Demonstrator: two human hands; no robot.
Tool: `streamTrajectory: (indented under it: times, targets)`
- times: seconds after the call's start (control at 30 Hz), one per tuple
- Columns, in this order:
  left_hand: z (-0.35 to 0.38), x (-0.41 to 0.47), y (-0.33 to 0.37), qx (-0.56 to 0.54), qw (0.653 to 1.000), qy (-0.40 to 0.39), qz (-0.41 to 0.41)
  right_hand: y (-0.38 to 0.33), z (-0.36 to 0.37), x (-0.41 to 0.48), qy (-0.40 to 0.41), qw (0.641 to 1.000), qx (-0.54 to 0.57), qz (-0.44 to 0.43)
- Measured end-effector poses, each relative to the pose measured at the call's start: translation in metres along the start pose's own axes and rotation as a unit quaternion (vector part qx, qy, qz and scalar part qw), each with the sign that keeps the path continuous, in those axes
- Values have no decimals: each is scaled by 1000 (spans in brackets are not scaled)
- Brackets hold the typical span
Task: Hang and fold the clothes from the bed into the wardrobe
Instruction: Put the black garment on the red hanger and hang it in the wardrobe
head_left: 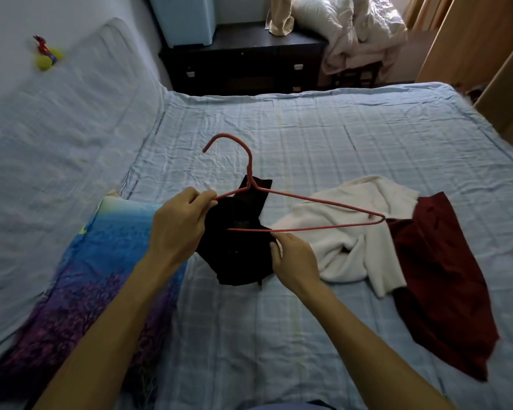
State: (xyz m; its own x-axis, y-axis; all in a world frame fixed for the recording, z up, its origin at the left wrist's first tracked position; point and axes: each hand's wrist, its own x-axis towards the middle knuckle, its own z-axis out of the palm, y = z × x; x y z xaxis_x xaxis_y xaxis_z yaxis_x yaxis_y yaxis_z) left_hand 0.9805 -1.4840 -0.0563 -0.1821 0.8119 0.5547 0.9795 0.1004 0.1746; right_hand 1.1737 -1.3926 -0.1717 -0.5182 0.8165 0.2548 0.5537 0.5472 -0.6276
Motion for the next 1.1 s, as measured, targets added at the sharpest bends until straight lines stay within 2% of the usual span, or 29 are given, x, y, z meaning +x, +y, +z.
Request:
streamTrajectory:
  times: [0.2, 0.6, 0.83, 0.97, 1.1]
  targets:
    - [-38, -11, 11, -5, 999, 48, -3, -3, 12, 3, -59, 996, 6, 61]
    - [-53, -30, 20, -12, 999, 36, 22, -14, 66, 8, -171, 972, 39, 155]
    - [-56, -34, 21, -6, 999, 24, 28, -16, 79, 14, -148, 958, 103, 221]
    - [-59, -35, 12, -10, 1000, 16, 4, -8, 65, 14, -148, 956, 64, 243]
    - [-52, -39, -3, 30, 999, -28, -12, 10, 39, 11, -58, 960, 32, 272]
